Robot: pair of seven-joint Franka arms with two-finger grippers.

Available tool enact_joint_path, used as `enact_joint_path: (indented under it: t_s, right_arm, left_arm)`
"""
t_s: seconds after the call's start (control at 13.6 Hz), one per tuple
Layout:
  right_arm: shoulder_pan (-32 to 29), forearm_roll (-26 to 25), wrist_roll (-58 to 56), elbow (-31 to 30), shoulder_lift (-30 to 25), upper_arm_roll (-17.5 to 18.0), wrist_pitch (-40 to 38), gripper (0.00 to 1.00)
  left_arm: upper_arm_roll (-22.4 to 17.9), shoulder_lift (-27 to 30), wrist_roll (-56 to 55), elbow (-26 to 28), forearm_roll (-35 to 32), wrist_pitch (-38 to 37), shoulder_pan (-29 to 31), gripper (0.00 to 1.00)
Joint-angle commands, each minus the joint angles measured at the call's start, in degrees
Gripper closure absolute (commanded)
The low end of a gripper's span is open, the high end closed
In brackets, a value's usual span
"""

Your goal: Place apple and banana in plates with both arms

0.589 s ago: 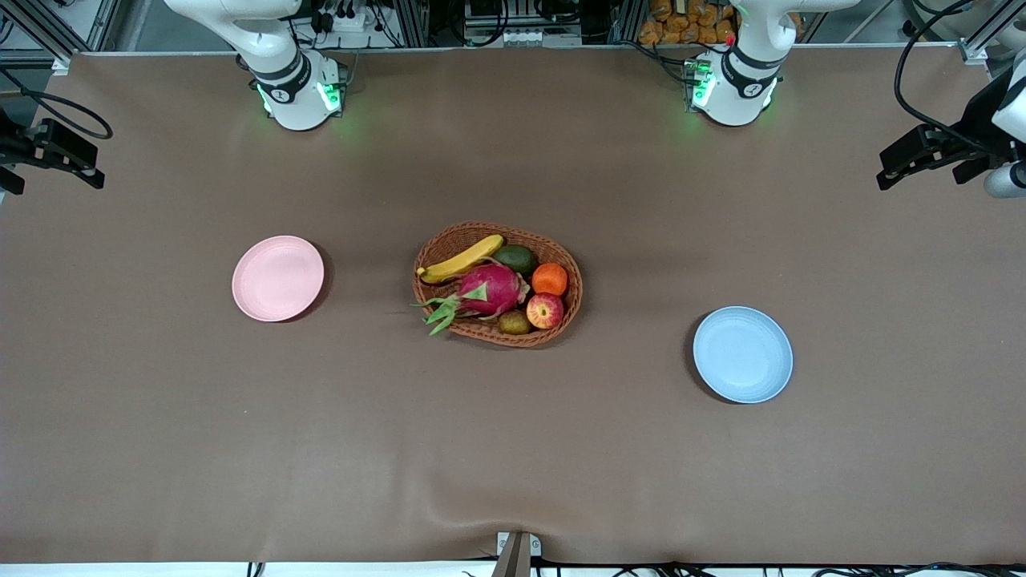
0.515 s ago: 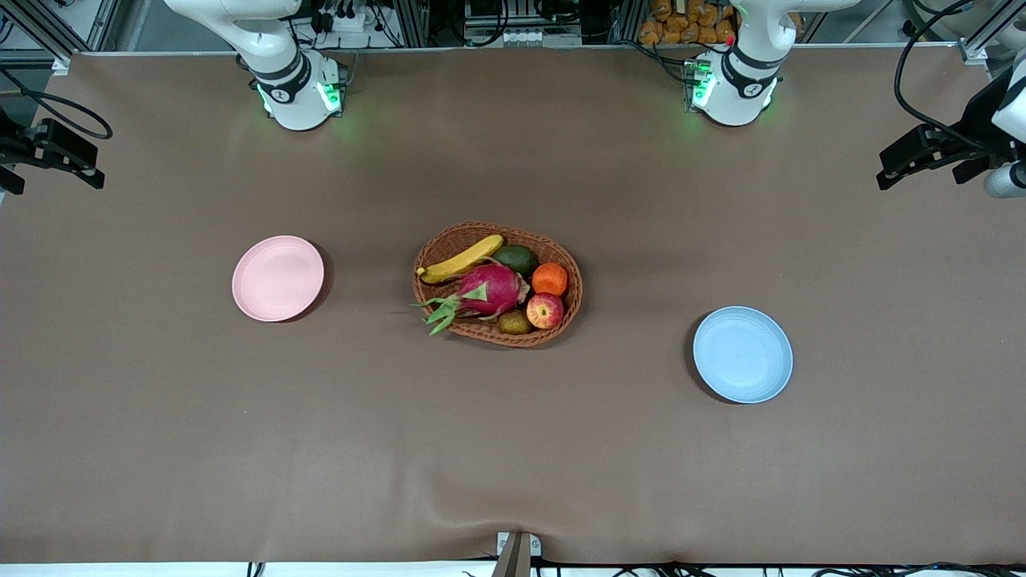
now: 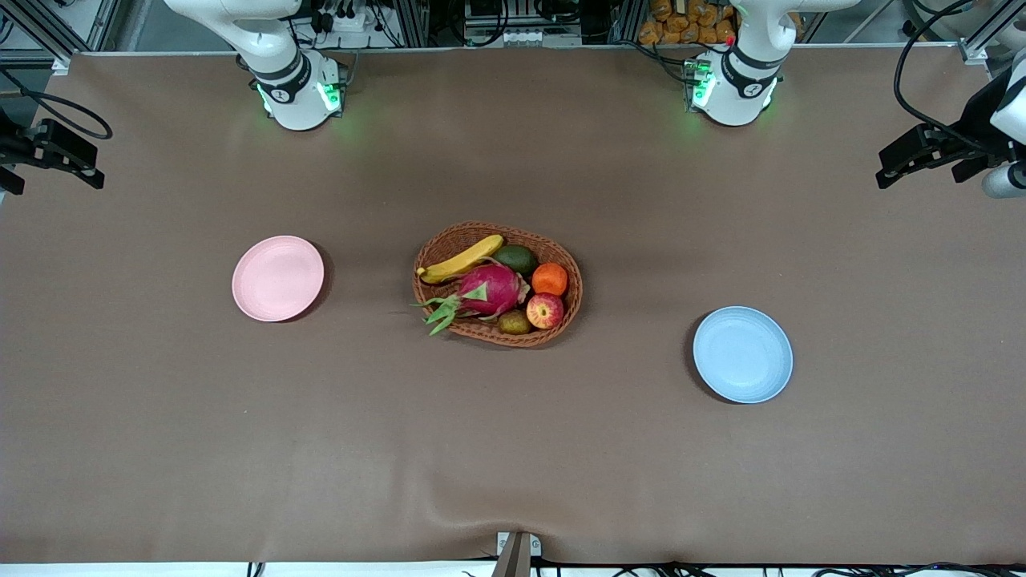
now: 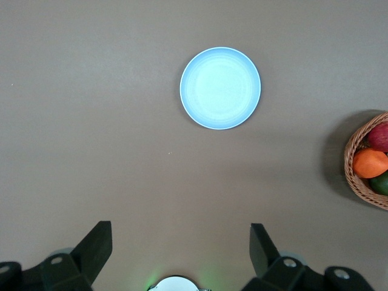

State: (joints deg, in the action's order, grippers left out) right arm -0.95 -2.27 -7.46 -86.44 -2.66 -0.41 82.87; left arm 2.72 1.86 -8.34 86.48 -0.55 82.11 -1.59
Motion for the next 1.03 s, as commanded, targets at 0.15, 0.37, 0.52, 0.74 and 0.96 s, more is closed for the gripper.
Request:
enact_joint_path:
  t_s: [0.15,0.37,0.52,0.74,0.96]
  right_arm:
    - [-1.07,-0.19,-0.89,1.45,0.72,0.59,-0.52,0.0]
    - [-1.07,-0.19,-0.89,1.36,0.72,0.59,-0.52,0.0]
    - [-1.16,-0.19,-0.89,1.36,0.72,0.59,-0.52,0.0]
    - [-1.25,-0.19,-0.89,1.36,0.72,0.59,-0.6,0.0]
    - [-1.25,-0.19,-0.89,1.27,0.72,0.59,-0.6,0.0]
  left_arm:
    - [-0.08,-0.98,4.29,-0.87,0.2,-1.25,0.19,0.0]
    - [0.01,-1.16,4.12,-0.7,0.29,-1.17,-0.08,0.0]
    - [0.01,-1.42,4.21,-0.7,0.64,-1.17,0.01,0.0]
    - [0.01,-1.51,4.21,-0.61,0.73,-1.17,-0.08,0.0]
    - [0.01,-1.6,4.21,-0.7,0.73,-1.08,-0.52,0.0]
